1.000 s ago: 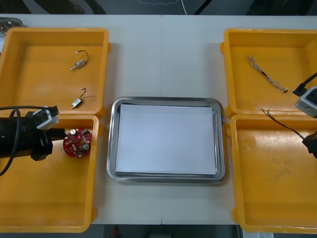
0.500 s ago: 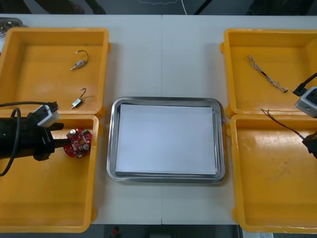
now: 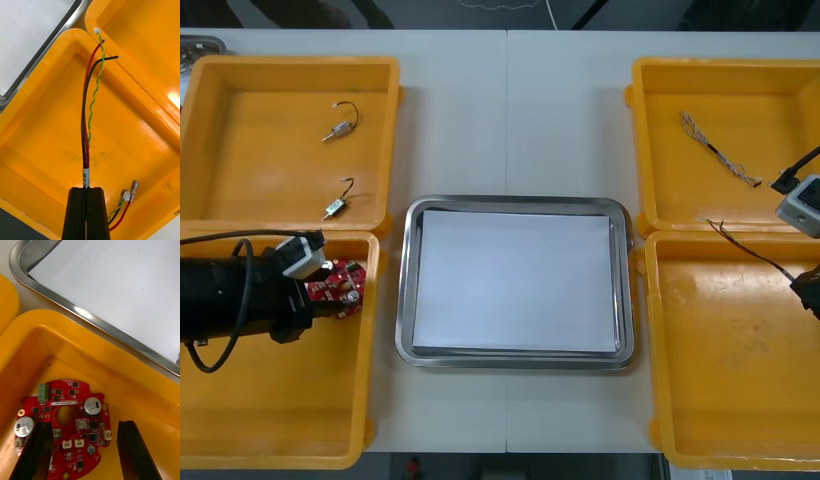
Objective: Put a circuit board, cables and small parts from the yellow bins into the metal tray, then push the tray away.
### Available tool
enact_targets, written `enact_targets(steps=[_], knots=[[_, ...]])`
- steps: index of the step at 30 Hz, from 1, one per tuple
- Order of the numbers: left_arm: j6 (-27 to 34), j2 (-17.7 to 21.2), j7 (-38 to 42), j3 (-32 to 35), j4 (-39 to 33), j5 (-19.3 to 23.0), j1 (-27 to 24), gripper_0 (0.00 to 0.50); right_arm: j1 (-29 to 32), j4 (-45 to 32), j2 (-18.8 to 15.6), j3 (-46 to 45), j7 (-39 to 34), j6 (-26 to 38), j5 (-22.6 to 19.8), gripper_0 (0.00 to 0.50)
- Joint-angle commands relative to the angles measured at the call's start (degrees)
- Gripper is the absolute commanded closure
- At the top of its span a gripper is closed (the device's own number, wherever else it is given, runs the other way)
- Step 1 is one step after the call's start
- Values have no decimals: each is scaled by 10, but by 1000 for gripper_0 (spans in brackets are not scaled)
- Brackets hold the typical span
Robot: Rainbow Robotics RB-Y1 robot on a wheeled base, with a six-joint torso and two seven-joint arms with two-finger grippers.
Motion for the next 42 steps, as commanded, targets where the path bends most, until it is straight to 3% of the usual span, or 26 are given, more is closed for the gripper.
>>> enact_targets(steps=[1, 42], knots=[[-12, 18, 24, -27, -18, -16, -8, 0, -8, -16, -19, 9, -28, 2, -2, 500], [-21, -3, 85, -74, -7, -84, -55, 0, -8, -16, -16, 9, -28, 2, -5, 500]])
